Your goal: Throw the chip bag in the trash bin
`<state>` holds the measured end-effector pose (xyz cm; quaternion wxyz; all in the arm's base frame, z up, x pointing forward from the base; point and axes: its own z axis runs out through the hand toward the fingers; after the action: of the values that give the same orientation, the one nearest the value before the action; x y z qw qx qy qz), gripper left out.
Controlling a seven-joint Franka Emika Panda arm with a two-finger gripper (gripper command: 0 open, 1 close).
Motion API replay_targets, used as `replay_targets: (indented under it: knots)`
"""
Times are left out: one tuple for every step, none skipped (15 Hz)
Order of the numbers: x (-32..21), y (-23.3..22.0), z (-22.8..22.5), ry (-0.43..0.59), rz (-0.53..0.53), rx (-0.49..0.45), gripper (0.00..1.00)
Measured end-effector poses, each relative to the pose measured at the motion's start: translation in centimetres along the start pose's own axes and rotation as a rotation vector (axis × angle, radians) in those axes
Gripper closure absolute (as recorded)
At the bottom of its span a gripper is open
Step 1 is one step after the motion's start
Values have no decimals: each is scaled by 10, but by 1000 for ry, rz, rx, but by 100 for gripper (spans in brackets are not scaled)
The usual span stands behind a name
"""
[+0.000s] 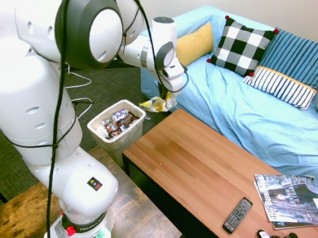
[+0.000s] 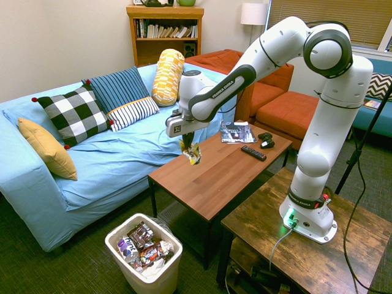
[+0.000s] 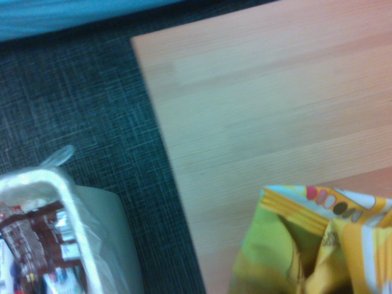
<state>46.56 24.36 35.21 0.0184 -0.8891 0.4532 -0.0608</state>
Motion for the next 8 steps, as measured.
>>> replay_targets:
  knots:
    - [-28,-17,6,4,-20,-8,100]
    - [-55,-34,14,10,-39,-22,100]
    - [-81,-49,25,14,-59,-37,100]
    - [-108,-63,36,15,-82,-50,100]
    - [-134,-77,51,9,-103,-63,100]
    - [-155,-90,66,-3,-120,-73,100]
    - [-171,-101,82,-13,-134,-82,100]
    - [-184,-109,98,-23,-144,-94,100]
